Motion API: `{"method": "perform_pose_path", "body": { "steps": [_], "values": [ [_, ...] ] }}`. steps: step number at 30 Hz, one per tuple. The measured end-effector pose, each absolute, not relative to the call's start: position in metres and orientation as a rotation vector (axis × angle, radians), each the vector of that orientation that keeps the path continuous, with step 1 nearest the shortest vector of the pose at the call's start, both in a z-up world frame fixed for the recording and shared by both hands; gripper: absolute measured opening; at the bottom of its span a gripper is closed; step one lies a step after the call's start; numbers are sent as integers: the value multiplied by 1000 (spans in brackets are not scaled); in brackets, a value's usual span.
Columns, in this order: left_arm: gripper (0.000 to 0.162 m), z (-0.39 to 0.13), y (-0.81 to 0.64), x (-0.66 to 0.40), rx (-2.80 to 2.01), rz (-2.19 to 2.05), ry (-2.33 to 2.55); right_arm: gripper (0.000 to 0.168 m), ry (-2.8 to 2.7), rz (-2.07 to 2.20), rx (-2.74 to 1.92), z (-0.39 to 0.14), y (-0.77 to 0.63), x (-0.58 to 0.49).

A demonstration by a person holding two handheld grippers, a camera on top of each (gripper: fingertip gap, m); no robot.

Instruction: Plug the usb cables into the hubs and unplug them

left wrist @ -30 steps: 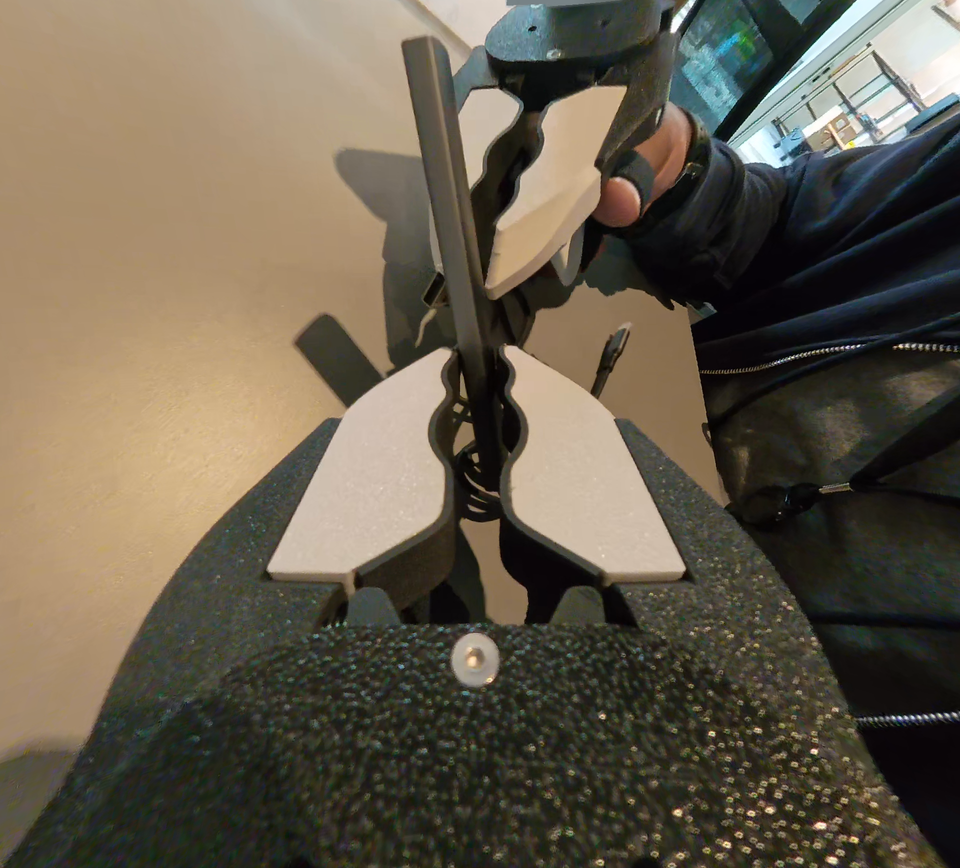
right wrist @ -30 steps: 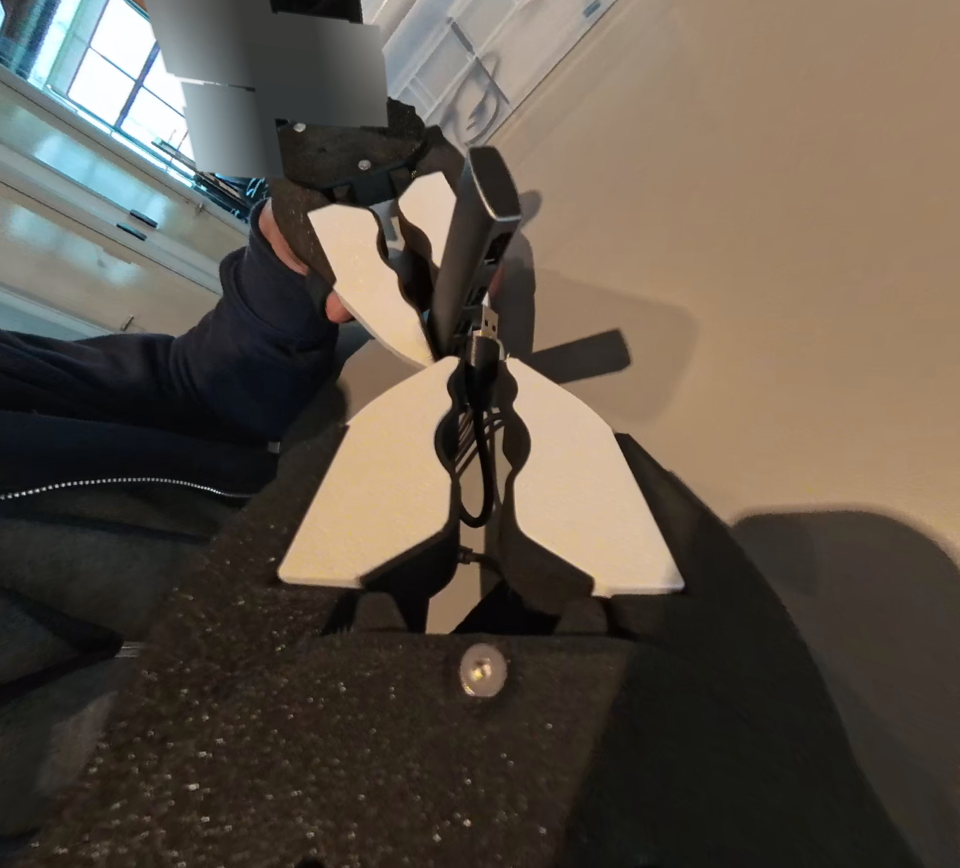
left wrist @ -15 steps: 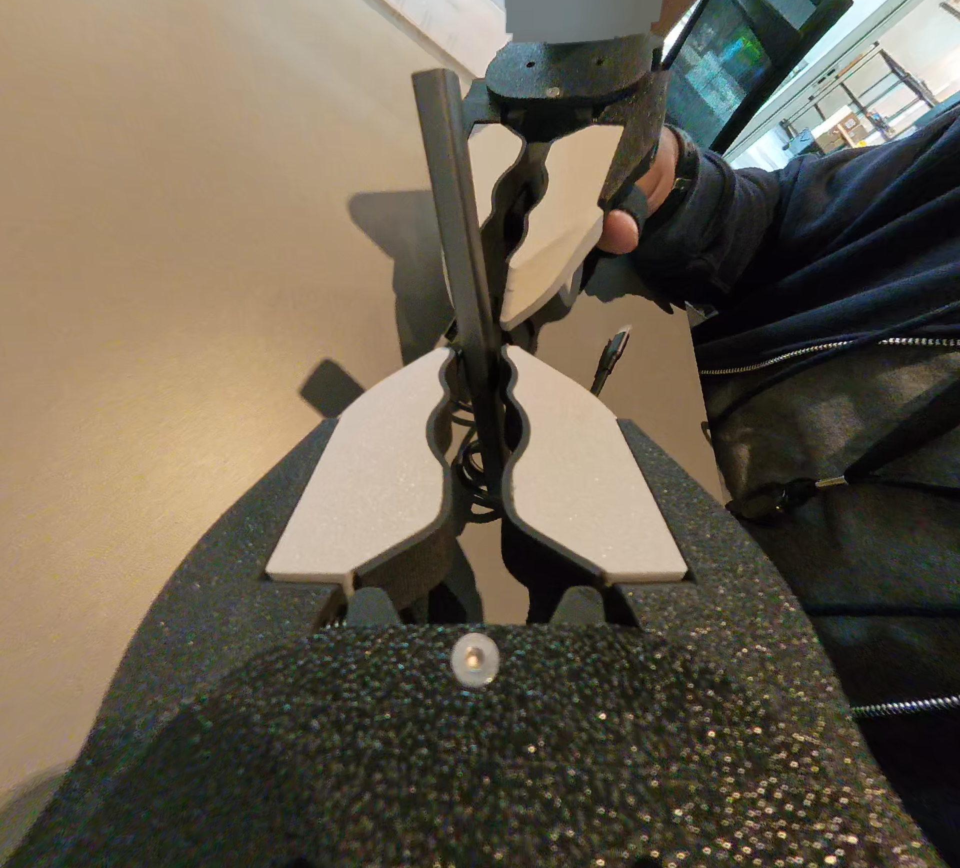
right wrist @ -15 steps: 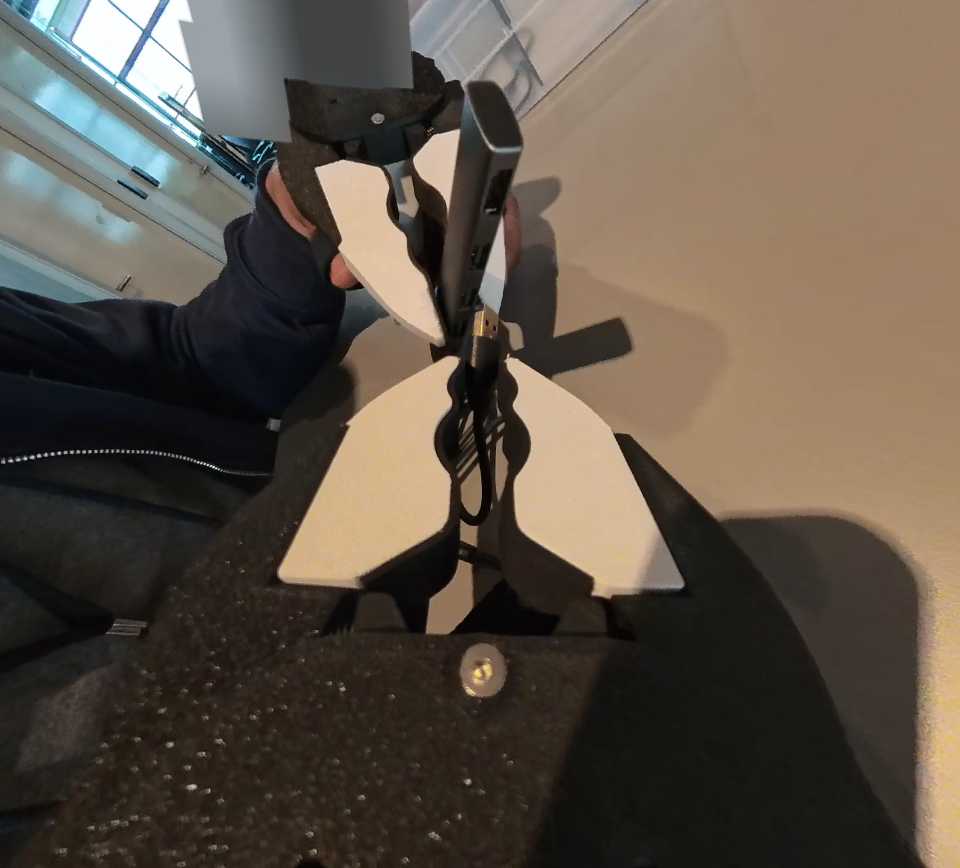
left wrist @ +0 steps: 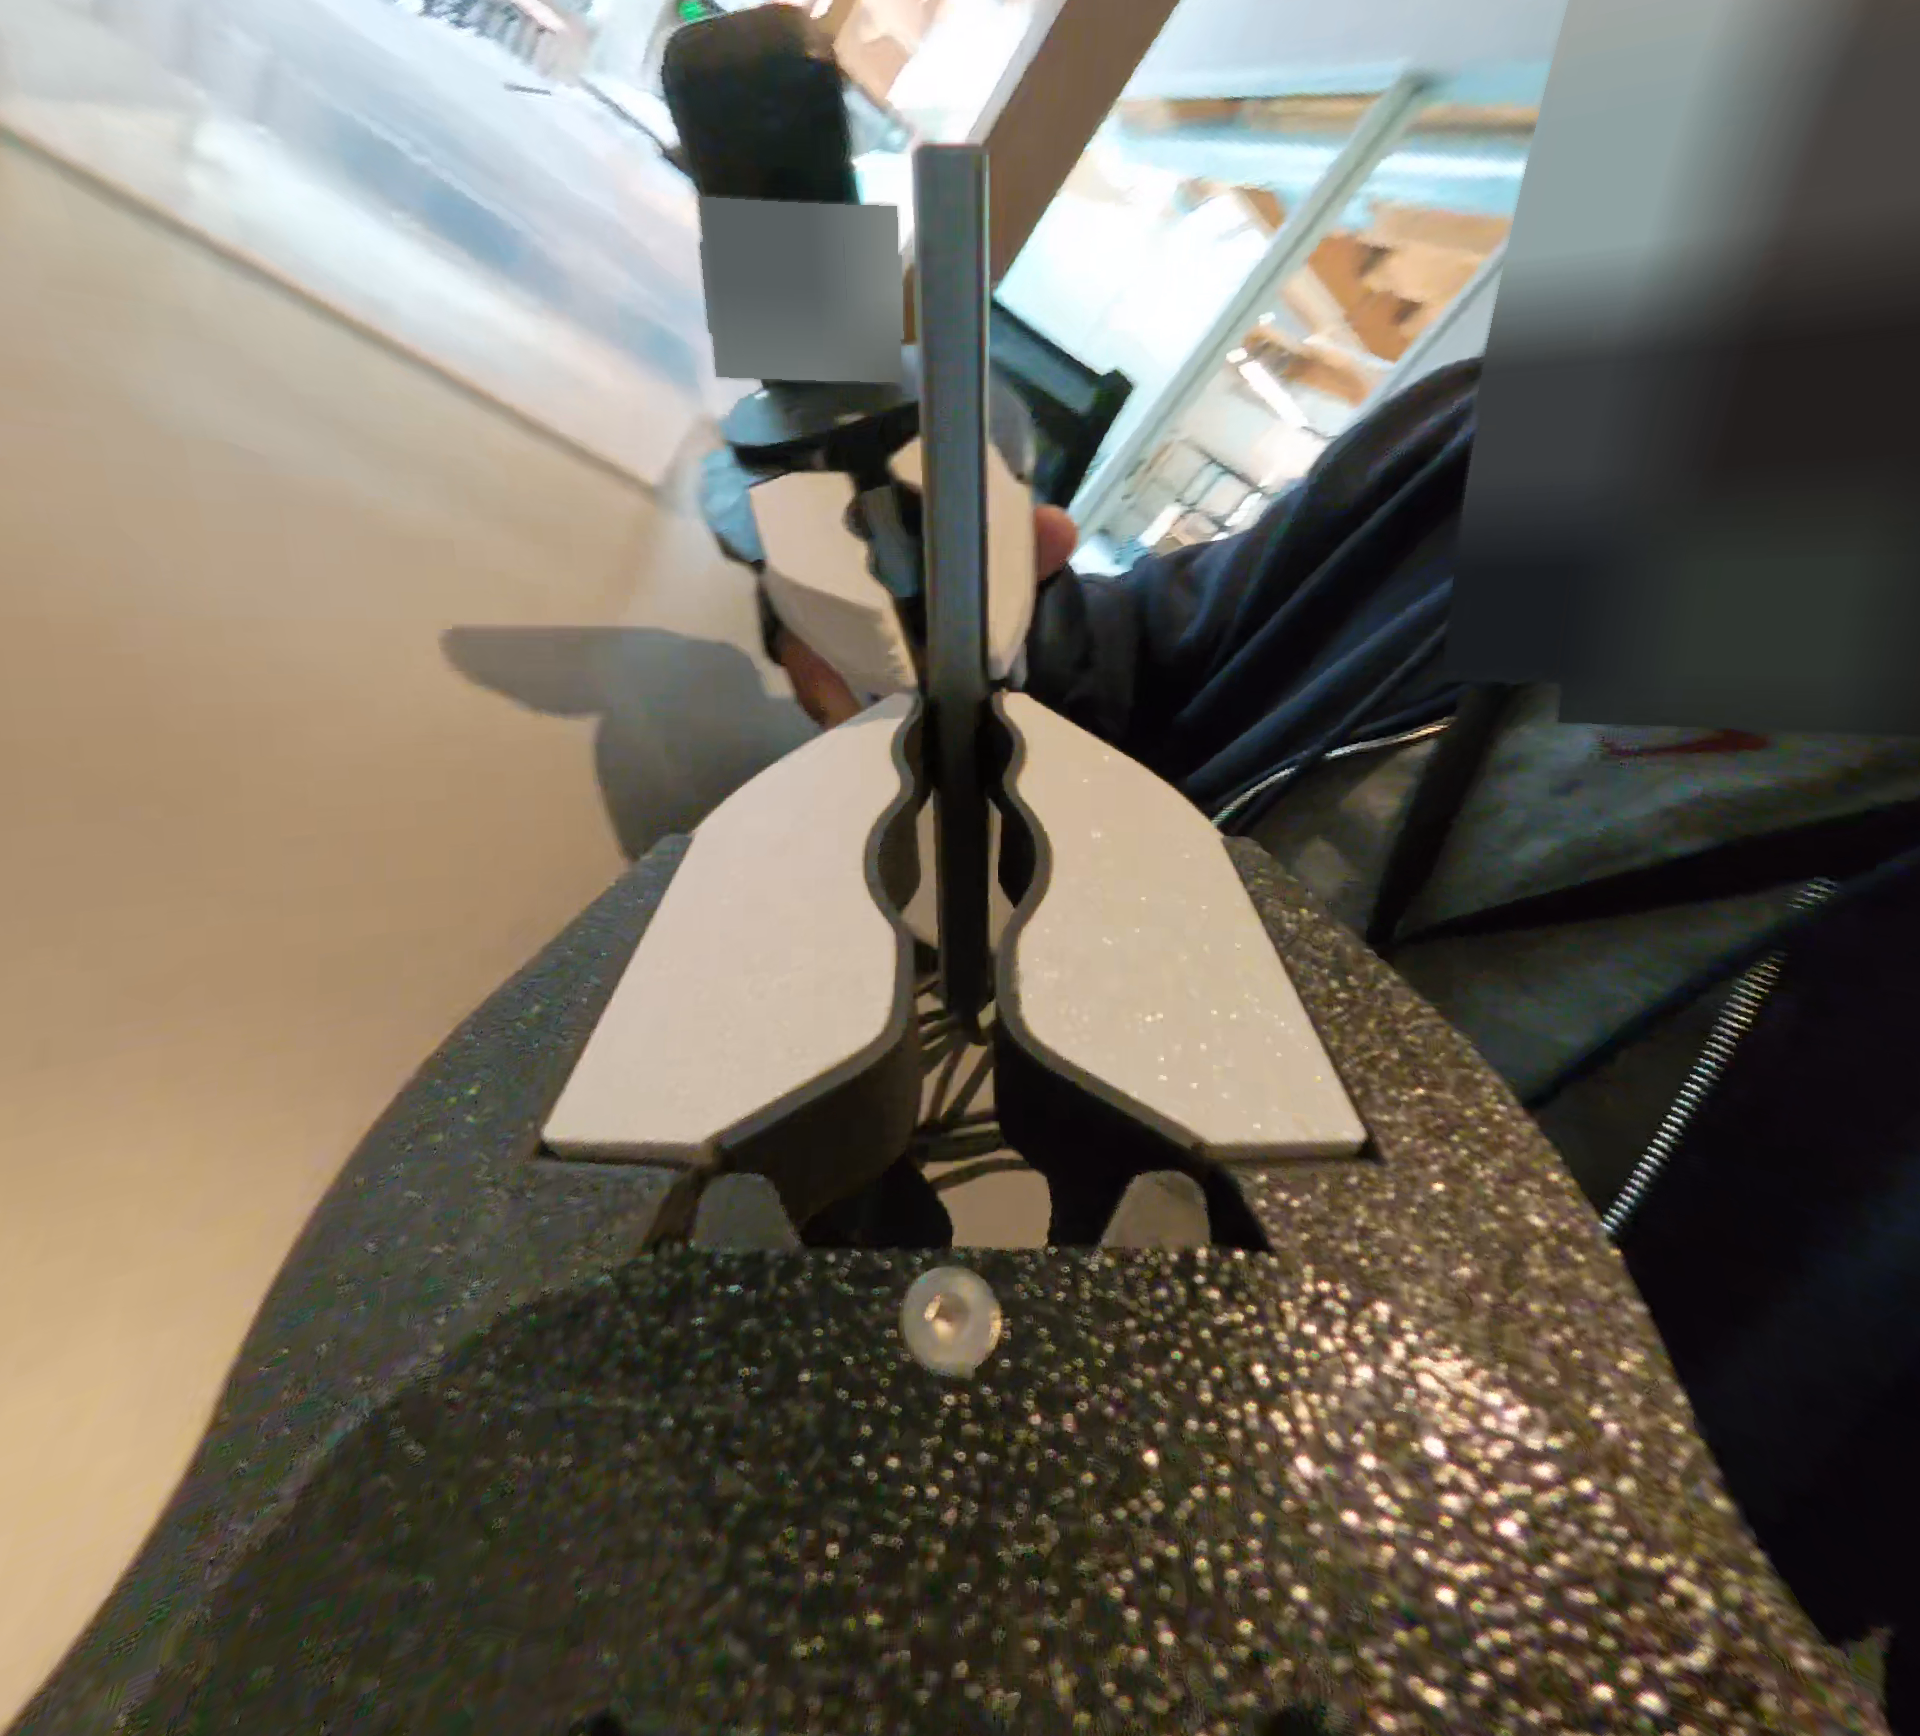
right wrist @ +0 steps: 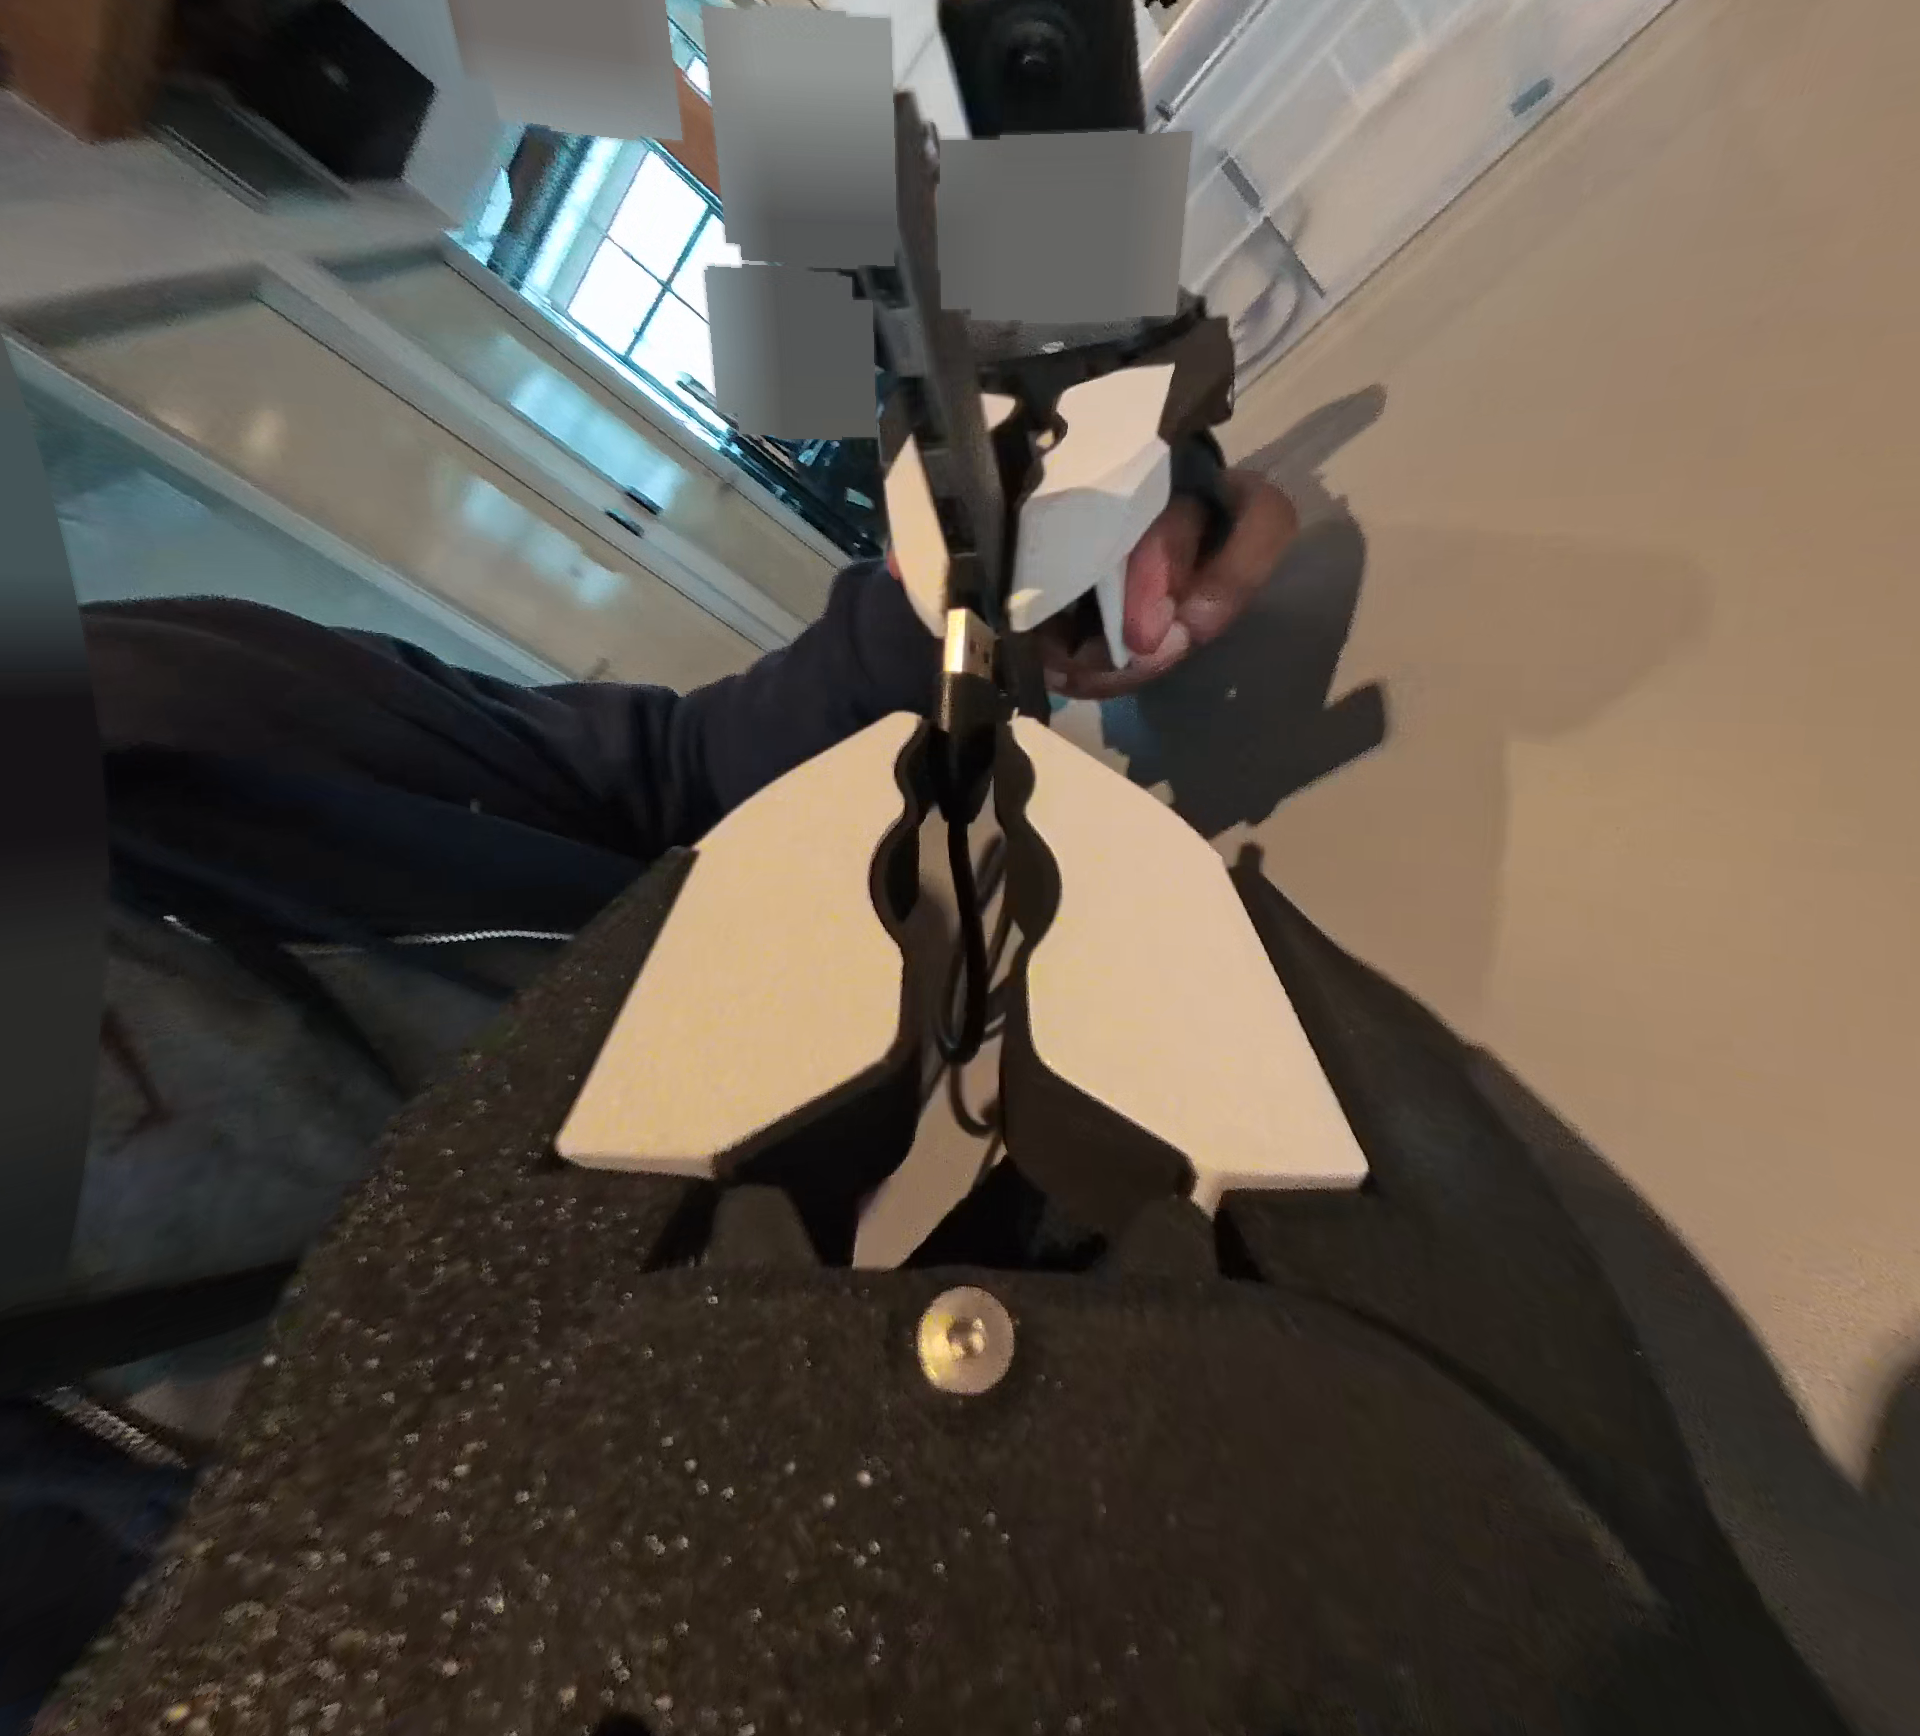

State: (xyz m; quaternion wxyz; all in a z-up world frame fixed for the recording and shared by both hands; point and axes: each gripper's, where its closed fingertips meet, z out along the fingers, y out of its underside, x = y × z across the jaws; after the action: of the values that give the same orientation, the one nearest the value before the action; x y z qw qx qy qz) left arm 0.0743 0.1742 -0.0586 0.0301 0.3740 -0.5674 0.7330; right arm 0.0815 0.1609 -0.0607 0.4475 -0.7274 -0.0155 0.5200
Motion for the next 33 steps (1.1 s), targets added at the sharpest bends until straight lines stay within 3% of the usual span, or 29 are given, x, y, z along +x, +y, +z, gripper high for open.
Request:
{"method": "perform_pose_path", "body": {
  "steps": [9,33],
  "values": [
    [10,-51,157,63,975,2261,-1733,12,-29,1391,-1737,-42,150,77],
    [10,-81,153,57,1077,2014,-2019,12,-33,1407,-1855,-63,144,72]
  ]
}}
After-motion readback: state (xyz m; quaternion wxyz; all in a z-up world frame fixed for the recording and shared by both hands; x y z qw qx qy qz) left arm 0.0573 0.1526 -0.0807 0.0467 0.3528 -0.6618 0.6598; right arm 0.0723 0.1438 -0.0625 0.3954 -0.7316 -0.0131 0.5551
